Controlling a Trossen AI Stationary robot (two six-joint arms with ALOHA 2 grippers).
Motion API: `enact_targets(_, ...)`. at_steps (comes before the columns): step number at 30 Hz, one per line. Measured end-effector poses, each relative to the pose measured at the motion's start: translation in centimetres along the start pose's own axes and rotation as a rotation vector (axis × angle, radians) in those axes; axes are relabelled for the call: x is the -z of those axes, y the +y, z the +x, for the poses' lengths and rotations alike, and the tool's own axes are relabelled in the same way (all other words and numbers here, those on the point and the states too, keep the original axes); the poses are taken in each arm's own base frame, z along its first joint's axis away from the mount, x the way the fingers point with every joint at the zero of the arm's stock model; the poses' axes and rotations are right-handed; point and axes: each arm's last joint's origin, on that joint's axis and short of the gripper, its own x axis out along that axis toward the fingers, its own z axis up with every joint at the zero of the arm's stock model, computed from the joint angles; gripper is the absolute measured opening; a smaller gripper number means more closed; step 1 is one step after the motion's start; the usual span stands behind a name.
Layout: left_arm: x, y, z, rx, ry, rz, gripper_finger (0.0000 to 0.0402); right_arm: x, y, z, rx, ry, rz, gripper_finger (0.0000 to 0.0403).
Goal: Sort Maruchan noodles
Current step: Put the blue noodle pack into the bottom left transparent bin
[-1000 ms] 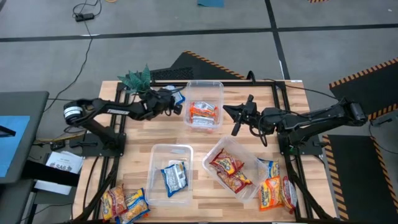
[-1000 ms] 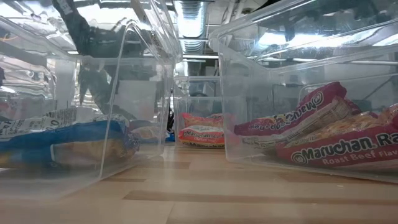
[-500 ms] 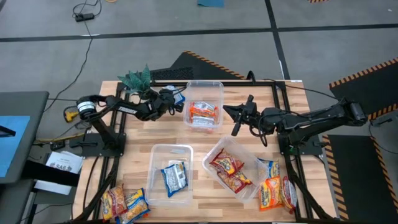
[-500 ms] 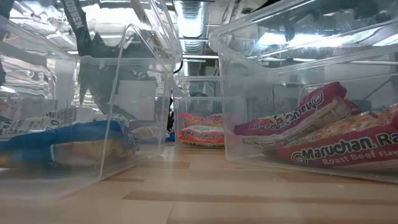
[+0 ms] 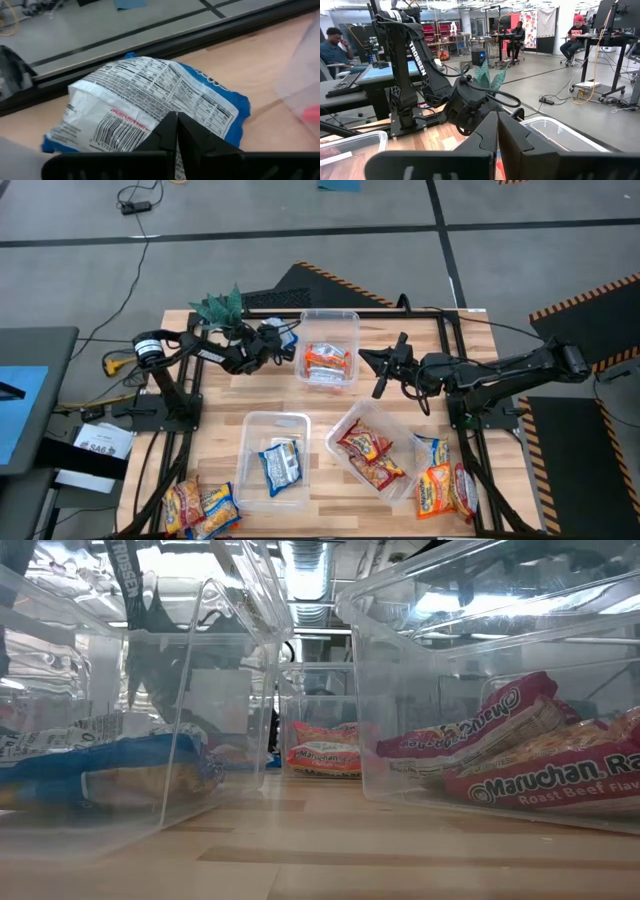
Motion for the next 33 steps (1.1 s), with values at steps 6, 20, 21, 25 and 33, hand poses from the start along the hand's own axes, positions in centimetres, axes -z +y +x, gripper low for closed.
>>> enact_targets(6,0.9,-0.5,-0.6,0.022,0.067,0.071,0.0000,0.0,0.0,0.0,0.000,0.000,0.000,0.0038)
enact_targets(20,-0.4,0.3,-4.4,0.043,0.170,0.176,0.0000,0.0,0.0,0.0,0.000,0.001,0.000,0.0038)
enact_targets(21,-0.6,0.5,-4.9,0.042,0.178,0.182,0.0000,0.0,0.0,0.0,0.000,0.001,0.000,0.0038)
enact_targets(25,-0.8,0.8,-6.6,0.061,0.224,0.204,0.0000,0.0,0.0,0.0,0.000,0.001,0.000,0.0038)
enact_targets(33,0.0,0.0,-8.4,0.085,0.226,0.251,0.0000,0.0,0.0,0.0,0.000,0.001,0.001,0.0038)
